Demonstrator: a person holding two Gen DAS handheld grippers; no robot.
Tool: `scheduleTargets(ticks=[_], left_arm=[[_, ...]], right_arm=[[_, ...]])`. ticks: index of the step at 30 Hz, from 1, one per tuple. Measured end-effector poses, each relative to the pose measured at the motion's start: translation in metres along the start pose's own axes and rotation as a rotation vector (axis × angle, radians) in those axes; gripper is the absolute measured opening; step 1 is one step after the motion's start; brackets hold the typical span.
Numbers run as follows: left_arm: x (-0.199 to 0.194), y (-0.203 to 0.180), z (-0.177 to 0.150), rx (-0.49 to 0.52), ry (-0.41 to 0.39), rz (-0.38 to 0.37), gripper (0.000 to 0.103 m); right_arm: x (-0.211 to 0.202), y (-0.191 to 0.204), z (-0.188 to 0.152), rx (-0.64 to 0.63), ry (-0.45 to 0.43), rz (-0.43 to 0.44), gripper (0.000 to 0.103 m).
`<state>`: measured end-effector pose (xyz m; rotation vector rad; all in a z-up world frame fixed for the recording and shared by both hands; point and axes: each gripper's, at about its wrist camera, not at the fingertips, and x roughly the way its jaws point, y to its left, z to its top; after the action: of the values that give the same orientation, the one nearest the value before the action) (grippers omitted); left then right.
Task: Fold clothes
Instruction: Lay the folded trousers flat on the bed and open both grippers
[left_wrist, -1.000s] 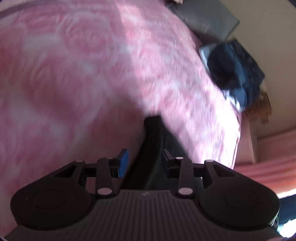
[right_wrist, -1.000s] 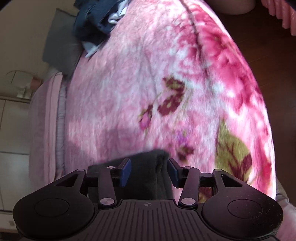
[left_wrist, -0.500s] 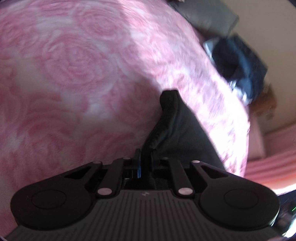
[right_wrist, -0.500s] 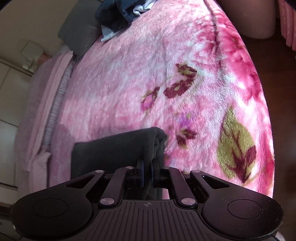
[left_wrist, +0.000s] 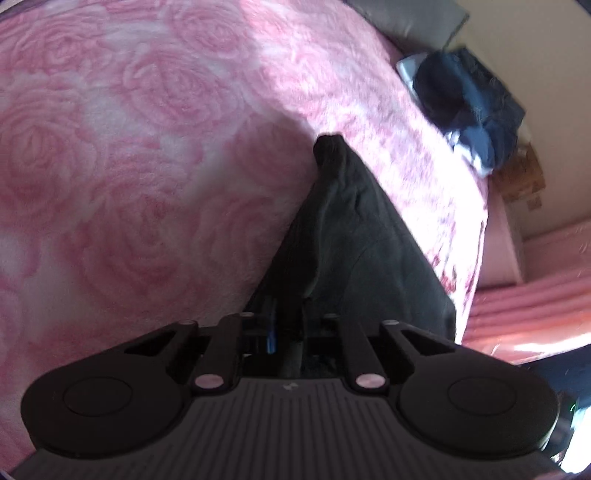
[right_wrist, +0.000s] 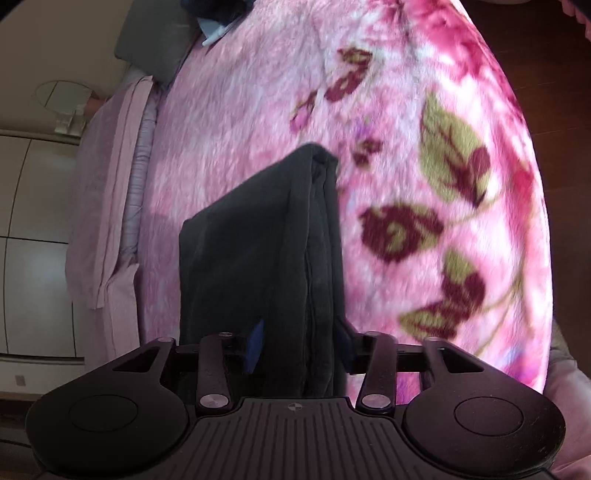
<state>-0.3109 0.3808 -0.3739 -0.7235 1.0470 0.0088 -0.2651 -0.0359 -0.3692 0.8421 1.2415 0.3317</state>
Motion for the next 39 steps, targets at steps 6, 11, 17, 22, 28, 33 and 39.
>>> scheduleTargets(ticks=[6, 11, 17, 22, 28, 33, 39], left_arm=[[0.013, 0.003, -0.012, 0.074, -0.031, 0.049, 0.011], [-0.024, -0.026, -0.022, 0.157, -0.104, 0.164, 0.017], [-0.074, -0.062, -0.053, 0.278, -0.128, 0.176, 0.0], [-0.065, -0.062, -0.077, 0.322, -0.09, 0.185, 0.0], [-0.056, -0.051, -0.089, 0.315, -0.1, 0.201, 0.004], [-0.048, -0.042, -0.099, 0.309, -0.108, 0.214, 0.003], [-0.046, -0.031, -0.111, 0.318, -0.146, 0.224, 0.003]], right_arm=[[0.009, 0.007, -0.012, -0.15, -0.056, -0.088, 0.009], [0.0, 0.027, -0.009, -0.265, -0.051, -0.165, 0.03], [-0.033, 0.075, -0.049, -0.568, -0.082, -0.219, 0.039], [-0.016, 0.103, -0.105, -0.834, -0.011, -0.175, 0.038], [0.033, 0.077, -0.139, -0.966, 0.082, -0.31, 0.036], [0.042, 0.08, -0.141, -0.977, 0.109, -0.349, 0.036], [0.027, 0.093, -0.147, -0.993, 0.031, -0.316, 0.037]])
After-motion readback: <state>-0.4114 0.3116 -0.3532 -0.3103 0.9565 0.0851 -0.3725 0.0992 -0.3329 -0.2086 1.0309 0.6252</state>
